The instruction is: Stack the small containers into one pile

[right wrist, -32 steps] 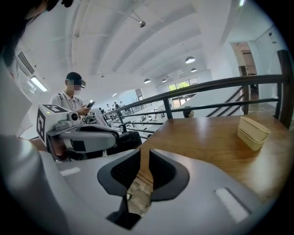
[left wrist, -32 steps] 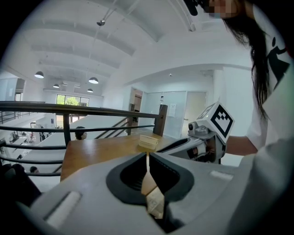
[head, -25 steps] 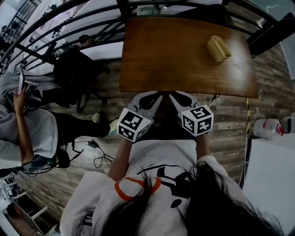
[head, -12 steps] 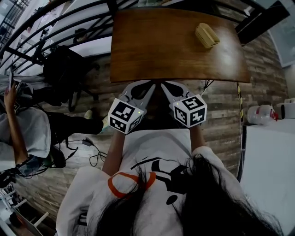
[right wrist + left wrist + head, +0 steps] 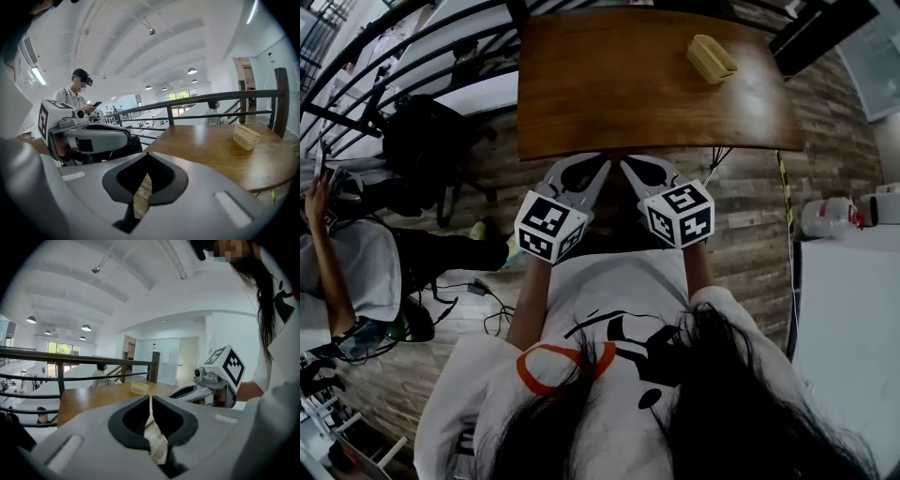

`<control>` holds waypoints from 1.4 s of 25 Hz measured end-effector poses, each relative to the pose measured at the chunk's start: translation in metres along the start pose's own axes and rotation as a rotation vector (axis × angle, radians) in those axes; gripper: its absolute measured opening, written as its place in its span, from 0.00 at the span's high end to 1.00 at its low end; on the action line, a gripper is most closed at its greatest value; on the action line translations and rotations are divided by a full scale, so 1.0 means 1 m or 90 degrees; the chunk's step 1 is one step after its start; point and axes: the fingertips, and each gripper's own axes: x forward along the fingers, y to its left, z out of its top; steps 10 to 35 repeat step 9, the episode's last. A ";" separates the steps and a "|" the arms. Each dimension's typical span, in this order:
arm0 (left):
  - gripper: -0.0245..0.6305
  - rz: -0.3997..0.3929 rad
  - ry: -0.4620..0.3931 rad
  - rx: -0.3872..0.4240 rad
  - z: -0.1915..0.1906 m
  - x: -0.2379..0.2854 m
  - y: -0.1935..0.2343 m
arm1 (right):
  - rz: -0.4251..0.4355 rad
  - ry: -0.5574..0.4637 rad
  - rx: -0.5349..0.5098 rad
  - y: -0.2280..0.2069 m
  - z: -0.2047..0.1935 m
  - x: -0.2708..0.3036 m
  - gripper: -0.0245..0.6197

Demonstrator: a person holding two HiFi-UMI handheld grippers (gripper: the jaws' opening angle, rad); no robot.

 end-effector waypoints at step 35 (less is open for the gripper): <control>0.95 -0.005 -0.006 0.006 0.003 -0.004 -0.003 | -0.009 0.001 -0.009 0.004 -0.001 -0.005 0.93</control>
